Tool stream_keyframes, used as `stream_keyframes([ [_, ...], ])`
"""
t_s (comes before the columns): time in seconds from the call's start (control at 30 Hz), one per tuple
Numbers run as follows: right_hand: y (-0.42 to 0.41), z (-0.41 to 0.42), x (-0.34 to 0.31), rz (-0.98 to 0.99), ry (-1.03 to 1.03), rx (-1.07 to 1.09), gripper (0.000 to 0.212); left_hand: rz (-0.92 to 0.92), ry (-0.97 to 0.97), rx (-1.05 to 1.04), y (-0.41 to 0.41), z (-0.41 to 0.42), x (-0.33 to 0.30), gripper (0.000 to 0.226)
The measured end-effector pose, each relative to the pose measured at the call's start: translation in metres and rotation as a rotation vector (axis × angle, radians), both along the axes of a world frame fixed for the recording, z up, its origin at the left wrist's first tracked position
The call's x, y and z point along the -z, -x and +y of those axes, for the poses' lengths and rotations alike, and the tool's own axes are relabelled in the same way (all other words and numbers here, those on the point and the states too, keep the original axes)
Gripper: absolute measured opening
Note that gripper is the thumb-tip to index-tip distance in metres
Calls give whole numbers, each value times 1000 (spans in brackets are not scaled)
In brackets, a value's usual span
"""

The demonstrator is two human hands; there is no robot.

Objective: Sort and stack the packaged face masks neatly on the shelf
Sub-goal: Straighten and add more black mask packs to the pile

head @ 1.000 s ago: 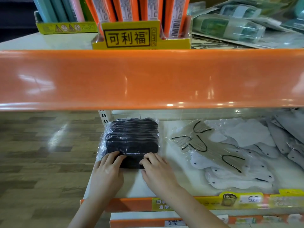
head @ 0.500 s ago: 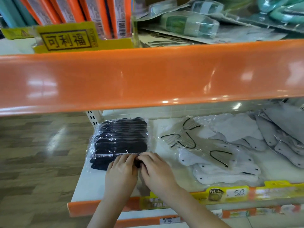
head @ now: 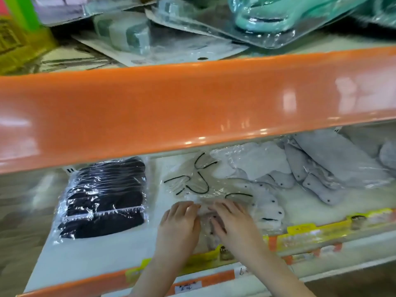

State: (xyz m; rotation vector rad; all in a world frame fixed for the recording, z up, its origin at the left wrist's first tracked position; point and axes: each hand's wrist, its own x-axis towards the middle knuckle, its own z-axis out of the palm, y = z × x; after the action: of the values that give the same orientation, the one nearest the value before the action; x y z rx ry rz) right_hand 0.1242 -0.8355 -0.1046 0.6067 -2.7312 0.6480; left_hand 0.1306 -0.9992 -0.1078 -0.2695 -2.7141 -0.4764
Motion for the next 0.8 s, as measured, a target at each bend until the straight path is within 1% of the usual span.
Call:
stream_keyframes([
  [0.13, 4, 34, -3, -64, -11, -36, 31, 49, 9, 143, 5, 20, 8, 34],
  [0.23, 11, 56, -5, -187, -22, -21, 46, 33, 15, 204, 7, 27, 17, 37],
  [0.3, 16, 70, -5, -273, -50, -24, 57, 8, 7, 192, 8, 31, 22, 40],
  [0.37, 21, 80, -6, -339, -121, -52, 66, -6, -12, 171, 9, 32, 26, 42],
  [0.43, 26, 85, -9, -352, -181, -65, 73, -9, -27, 153, 9, 33, 27, 42],
  [0.5, 29, 89, -9, -345, -194, -56, 76, -7, -46, 130, 8, 33, 27, 41],
  [0.57, 31, 89, -6, -335, -183, -42, 75, 5, -72, 112, 8, 34, 27, 40],
  [0.63, 33, 88, 1, -268, -139, -18, 68, 30, -76, 104, 8, 35, 27, 38],
  [0.7, 36, 90, 9, -175, -33, 10, 55, 62, -59, 103, 8, 36, 26, 34],
  [0.8, 43, 94, 19, -139, 108, 34, 45, 110, -36, 72, 8, 35, 26, 27],
])
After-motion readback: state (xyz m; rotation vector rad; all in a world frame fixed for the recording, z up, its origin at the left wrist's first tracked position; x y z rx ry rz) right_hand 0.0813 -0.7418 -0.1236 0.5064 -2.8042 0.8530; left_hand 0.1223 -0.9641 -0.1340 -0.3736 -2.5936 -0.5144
